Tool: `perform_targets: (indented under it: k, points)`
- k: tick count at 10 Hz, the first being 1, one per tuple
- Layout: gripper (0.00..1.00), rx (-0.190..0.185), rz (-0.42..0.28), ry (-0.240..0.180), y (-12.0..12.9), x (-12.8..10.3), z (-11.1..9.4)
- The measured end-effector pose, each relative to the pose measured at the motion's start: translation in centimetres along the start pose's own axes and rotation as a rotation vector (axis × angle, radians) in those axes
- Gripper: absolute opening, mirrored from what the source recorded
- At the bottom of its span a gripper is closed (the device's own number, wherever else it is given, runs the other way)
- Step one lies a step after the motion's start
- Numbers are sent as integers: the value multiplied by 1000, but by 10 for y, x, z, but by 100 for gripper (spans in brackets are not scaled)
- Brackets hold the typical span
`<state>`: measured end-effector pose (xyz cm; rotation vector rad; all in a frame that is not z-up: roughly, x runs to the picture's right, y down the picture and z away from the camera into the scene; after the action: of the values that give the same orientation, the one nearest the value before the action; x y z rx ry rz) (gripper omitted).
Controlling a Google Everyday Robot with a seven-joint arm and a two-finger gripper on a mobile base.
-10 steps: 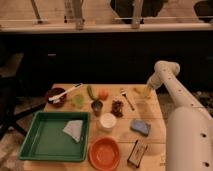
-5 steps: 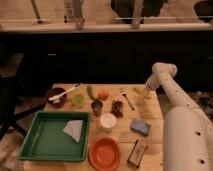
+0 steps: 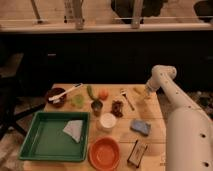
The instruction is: Place banana in red bowl
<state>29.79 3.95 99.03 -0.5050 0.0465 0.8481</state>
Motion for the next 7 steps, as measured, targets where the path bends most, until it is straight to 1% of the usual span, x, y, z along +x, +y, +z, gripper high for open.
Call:
perform_targets:
  k: [3, 4, 5, 7]
  points:
    - [80, 2, 0, -6, 0, -2, -1]
    - [80, 4, 10, -10, -4, 0, -4]
    - [80, 2, 17, -9, -7, 2, -3]
    - [80, -10, 21, -4, -9, -2, 3]
